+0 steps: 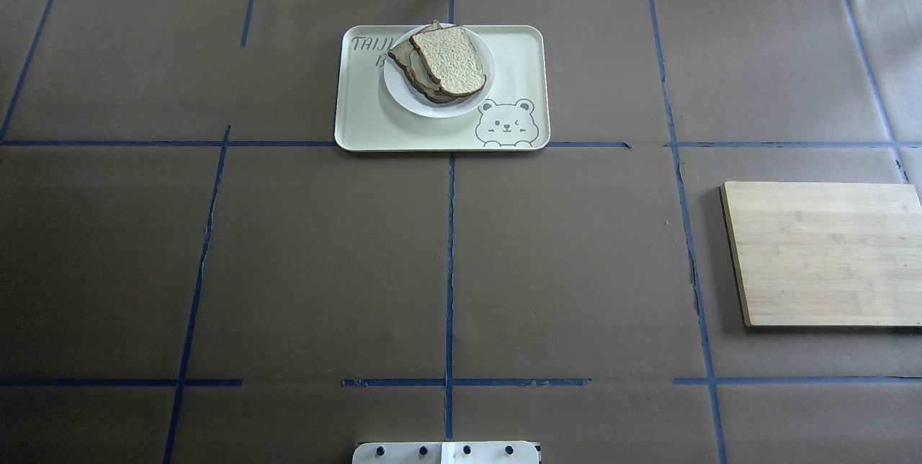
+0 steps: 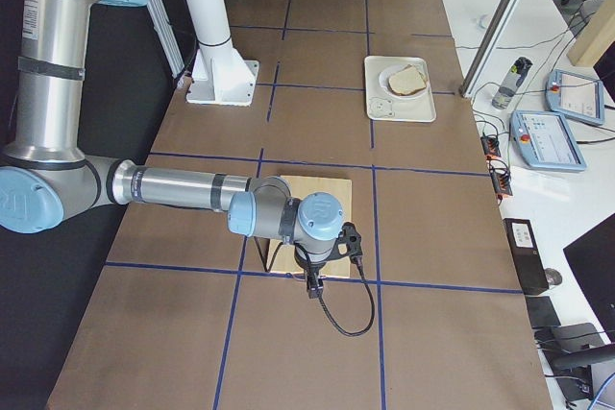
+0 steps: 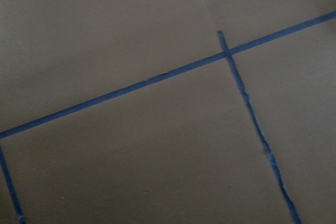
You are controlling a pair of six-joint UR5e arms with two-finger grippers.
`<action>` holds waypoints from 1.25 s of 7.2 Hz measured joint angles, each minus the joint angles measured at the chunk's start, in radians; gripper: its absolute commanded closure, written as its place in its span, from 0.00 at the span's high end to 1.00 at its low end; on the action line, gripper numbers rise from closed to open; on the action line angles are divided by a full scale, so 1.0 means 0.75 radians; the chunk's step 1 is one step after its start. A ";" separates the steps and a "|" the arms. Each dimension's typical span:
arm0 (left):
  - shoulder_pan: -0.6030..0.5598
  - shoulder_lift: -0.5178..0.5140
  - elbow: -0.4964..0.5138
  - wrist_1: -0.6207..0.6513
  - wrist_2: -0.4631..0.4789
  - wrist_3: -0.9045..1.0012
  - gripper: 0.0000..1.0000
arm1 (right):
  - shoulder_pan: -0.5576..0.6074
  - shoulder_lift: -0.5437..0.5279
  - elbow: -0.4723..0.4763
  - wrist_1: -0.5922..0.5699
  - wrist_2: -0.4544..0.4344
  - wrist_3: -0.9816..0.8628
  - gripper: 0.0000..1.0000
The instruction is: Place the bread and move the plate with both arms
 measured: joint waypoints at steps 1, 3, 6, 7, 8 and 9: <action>-0.125 0.043 0.095 -0.002 -0.073 0.137 1.00 | 0.000 0.000 0.000 0.000 0.000 0.000 1.00; -0.289 0.104 0.264 -0.019 -0.134 0.267 1.00 | 0.000 0.000 0.000 0.000 0.001 0.000 1.00; -0.387 0.235 0.295 -0.040 -0.150 0.311 1.00 | 0.000 -0.001 0.000 0.000 0.001 -0.002 1.00; -0.401 0.254 0.299 -0.041 -0.146 0.309 1.00 | 0.000 -0.002 0.002 0.000 0.001 -0.002 1.00; -0.411 0.261 0.301 -0.043 -0.146 0.307 1.00 | 0.000 -0.003 0.003 0.000 0.001 -0.001 1.00; -0.416 0.266 0.300 -0.042 -0.144 0.306 1.00 | 0.000 -0.004 0.003 0.000 0.001 0.000 1.00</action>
